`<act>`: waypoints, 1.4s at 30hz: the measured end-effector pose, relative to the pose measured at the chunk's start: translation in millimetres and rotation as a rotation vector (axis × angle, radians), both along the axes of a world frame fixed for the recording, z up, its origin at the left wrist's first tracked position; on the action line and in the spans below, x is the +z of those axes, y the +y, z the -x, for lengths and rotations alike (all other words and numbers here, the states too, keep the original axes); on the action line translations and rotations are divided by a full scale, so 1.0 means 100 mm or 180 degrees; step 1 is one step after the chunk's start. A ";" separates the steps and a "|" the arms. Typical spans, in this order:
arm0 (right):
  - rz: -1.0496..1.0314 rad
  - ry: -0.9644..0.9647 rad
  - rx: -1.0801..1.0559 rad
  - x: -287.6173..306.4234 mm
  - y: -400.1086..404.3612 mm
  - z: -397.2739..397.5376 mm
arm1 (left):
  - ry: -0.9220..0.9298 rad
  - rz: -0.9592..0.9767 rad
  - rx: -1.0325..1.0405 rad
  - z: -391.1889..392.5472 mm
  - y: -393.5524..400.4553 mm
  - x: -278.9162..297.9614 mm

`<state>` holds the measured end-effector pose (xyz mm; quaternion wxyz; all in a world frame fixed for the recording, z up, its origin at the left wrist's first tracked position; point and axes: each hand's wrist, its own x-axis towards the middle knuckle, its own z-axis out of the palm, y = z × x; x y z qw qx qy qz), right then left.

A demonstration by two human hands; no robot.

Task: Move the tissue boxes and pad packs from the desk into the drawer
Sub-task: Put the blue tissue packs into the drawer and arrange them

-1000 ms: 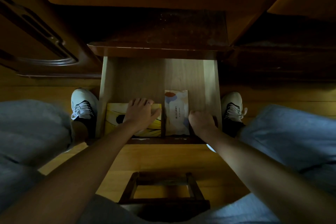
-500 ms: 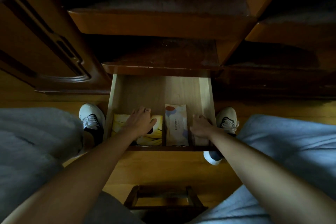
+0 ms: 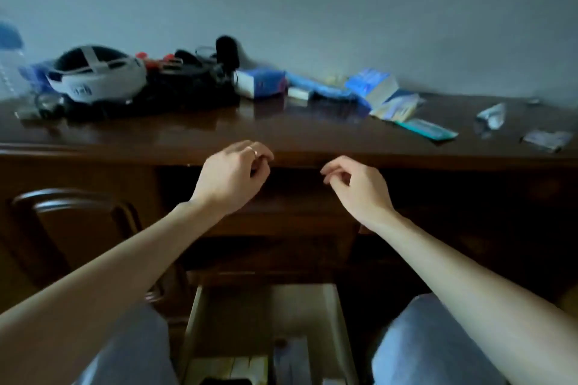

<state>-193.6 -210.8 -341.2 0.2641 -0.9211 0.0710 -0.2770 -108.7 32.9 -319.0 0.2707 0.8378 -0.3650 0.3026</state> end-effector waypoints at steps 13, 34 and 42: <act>0.0785 0.1127 -0.0456 0.63 -0.74 -1.37 | 0.1099 -0.0578 0.0807 -1.61 -0.72 0.67; 0.1735 -0.0808 -0.1812 0.66 -1.33 -3.17 | 0.1679 -0.0982 0.1933 -3.91 -1.66 0.63; 0.1119 0.0857 -0.2936 0.77 -2.03 -2.83 | 0.1665 -0.0464 0.1730 -3.33 -1.67 0.51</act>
